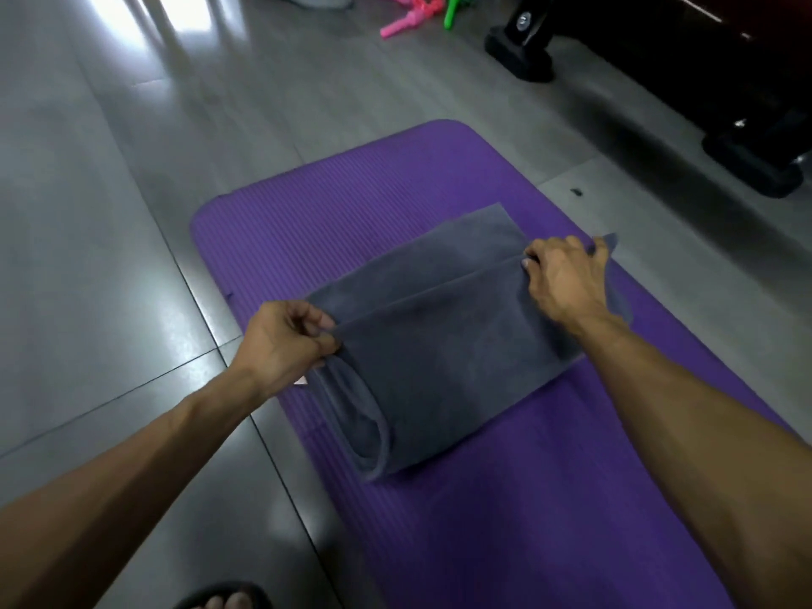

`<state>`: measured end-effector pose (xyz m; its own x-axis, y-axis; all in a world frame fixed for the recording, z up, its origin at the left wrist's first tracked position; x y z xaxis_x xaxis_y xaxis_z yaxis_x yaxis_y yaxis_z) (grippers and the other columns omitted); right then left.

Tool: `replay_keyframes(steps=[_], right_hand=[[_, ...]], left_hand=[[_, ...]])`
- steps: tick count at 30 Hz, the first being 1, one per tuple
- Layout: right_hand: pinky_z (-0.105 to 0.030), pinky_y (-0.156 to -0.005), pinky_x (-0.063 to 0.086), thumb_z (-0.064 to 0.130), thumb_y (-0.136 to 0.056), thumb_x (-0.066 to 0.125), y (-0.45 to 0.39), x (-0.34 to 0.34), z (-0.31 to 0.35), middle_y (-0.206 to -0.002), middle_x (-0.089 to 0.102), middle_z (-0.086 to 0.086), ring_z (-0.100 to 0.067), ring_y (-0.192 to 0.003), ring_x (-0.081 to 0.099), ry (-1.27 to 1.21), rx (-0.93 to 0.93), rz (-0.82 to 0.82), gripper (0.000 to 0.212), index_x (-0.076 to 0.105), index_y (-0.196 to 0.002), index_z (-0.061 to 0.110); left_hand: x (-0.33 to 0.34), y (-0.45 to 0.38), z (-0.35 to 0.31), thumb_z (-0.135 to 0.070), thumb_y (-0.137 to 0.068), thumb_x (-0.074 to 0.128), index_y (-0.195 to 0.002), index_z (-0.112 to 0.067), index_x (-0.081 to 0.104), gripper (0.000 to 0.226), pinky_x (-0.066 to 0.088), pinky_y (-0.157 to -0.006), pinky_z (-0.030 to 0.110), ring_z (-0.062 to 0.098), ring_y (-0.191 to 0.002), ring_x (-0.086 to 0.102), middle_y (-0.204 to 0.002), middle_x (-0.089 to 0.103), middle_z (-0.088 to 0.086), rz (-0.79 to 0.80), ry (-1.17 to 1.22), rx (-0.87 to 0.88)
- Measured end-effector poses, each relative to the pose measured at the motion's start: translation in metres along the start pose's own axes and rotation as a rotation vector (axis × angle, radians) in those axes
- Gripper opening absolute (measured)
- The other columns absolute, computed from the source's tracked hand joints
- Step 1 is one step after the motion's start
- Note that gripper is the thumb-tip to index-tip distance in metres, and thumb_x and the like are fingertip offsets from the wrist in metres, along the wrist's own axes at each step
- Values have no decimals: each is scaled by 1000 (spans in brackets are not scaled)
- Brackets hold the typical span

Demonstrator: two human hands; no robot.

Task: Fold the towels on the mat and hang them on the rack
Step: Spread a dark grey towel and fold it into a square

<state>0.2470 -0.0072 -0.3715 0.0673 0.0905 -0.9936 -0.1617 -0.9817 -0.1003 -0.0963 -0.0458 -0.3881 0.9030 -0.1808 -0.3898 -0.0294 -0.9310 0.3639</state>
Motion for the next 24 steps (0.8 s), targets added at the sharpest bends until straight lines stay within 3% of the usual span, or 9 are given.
replay_keyframes(steps=[5,9,12,14,17,20,22,24], right_hand=[[-52,-115,9,17,-97,46,-58,9,47,-103,64,-12,-32,-111,50,32,-73,40,19,64,-99,12],[-50,-115,9,16,-97,46,-87,24,72,-106,64,-12,-32,-111,49,37,-134,54,20,65,-104,12],[-50,-115,12,18,-97,47,-100,41,84,-108,63,-12,-31,-112,48,60,-156,96,21,65,-107,13],[-51,-116,14,23,-96,49,-102,54,88,-115,60,-13,-32,-116,46,99,-153,125,24,65,-111,13],[-55,-116,11,27,-91,58,-93,59,92,-134,46,-19,-34,-133,33,69,-71,71,37,56,-122,8],[-57,-112,21,34,-89,55,-61,58,121,-136,47,-19,-37,-133,36,-75,-139,-48,41,55,-121,8],[-53,-114,26,44,-91,41,-29,71,152,-142,46,-16,-34,-135,38,-181,-356,56,52,54,-129,10],[-45,-120,10,49,-94,23,-4,84,171,-157,28,-9,-25,-147,20,-217,-492,232,66,36,-148,14]], left_hand=[[-28,-48,10,1,-85,68,-82,-4,68,6,60,-65,26,19,-67,65,-74,67,14,-30,23,-35],[-39,-78,31,-1,-83,69,-82,-8,67,8,60,-70,33,20,-69,66,-77,69,11,-26,-30,-64],[-43,-86,38,-5,-81,72,-81,-14,66,10,54,-66,24,13,-68,65,-77,69,2,-17,-169,3],[-41,-85,37,-9,-80,71,-80,-17,65,10,49,-63,20,12,-72,65,-78,67,-2,8,-307,80],[-45,-84,34,-17,-77,70,-96,-19,65,20,51,-69,33,20,-84,60,-95,60,-1,-74,-576,226],[-35,-74,19,-16,-76,64,-106,-13,65,31,52,-73,44,29,-96,56,-107,59,6,-101,-679,597],[-6,-62,14,-22,-85,54,-116,-9,65,35,51,-90,46,32,-109,58,-118,62,11,30,-775,853],[22,-60,30,-42,-95,34,-143,-8,42,59,28,-117,42,29,-139,36,-147,44,13,220,-973,775]])
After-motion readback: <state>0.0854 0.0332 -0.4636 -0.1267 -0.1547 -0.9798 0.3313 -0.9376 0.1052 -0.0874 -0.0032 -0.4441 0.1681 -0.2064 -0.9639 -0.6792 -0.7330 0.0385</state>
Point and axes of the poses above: each hand's wrist, its own y-axis away from the middle knuckle, its own x-axis out of the palm, z = x × y, the point moved 4 cm from there along -y, towards the middle knuckle
